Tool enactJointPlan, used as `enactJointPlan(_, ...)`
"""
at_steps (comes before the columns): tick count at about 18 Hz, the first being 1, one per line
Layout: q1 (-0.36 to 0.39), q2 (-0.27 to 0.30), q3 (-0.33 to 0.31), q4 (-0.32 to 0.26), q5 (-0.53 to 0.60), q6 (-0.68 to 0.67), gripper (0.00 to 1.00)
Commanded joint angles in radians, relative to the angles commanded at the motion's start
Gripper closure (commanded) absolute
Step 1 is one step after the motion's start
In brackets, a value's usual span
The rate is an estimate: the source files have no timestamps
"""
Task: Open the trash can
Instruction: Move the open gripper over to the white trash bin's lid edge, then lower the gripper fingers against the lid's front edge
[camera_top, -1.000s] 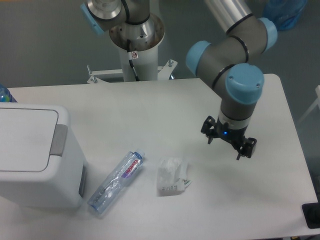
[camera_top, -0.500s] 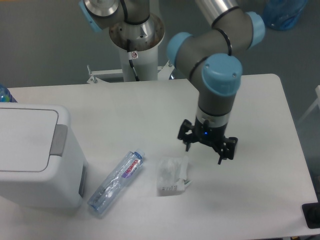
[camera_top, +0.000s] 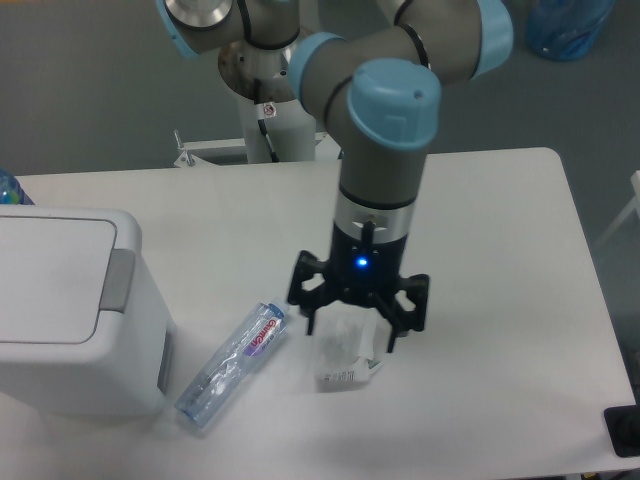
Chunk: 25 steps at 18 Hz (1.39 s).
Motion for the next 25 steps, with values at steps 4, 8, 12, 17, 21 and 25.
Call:
enactJointPlan(4, -0.08, 0.024, -0.006, -0.002, -0.014, -0.075, 0.0)
enactJointPlan(8, -0.114, 0.106, -0.044, -0.012, 0.011, -0.16, 0.0)
enactJointPlan(12, -0.12, 0.11, -0.063, -0.06, 0.017, -0.183, 0.0)
enactJointPlan(17, -0.158, 0.106, -0.087, -0.069, 0.032, -0.215, 0.0)
enactJointPlan(21, -0.181, 0.101, -0.104, -0.068, 0.032, -0.233, 0.0)
enactJointPlan(25, -0.184, 0.101, -0.107, -0.069, 0.034, -0.233, 0.0)
